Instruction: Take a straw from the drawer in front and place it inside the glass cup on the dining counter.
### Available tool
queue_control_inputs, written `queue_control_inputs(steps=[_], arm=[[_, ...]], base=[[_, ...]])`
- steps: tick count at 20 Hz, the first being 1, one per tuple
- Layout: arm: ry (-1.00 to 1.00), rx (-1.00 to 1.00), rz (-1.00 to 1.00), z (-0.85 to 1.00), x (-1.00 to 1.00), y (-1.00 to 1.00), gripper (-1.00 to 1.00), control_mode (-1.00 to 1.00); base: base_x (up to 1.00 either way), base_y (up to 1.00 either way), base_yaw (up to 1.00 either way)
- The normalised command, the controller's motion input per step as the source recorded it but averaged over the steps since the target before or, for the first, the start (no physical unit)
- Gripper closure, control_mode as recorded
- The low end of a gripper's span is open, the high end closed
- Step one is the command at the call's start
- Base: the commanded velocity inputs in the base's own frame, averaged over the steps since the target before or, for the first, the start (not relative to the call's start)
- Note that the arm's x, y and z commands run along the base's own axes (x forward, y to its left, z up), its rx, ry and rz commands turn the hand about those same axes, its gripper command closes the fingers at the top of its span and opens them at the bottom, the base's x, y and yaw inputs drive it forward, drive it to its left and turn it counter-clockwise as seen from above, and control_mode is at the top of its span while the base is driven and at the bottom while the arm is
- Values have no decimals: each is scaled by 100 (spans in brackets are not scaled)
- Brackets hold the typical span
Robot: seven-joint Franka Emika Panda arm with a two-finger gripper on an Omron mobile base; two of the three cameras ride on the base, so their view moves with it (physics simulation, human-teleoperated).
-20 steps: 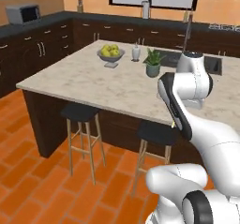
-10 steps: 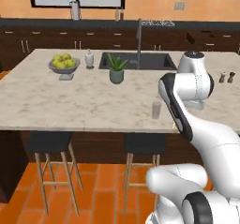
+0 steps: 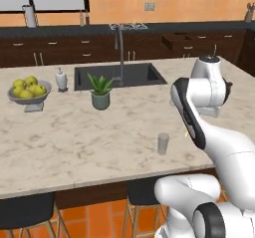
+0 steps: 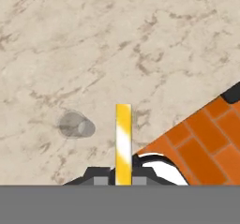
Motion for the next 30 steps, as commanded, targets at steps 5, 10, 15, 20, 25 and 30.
queue_control_inputs(steps=[5, 10, 15, 20, 25, 30], arm=[[0, 0, -5, 3, 4, 0, 100, -100], [-23, 4, 10, 33, -6, -16, 100, -100], [-46, 10, 60, 16, -3, -52, 100, -100], [-39, 9, 65, 0, 16, -38, 100, -100], [-32, 6, 51, 0, 32, -2, 100, -100], [-27, 5, 31, 0, 0, 34, 100, -100]], base=[[68, 20, -28], [0, 0, 0], [0, 0, 0], [0, 0, 0], [0, 0, 0], [0, 0, 0]])
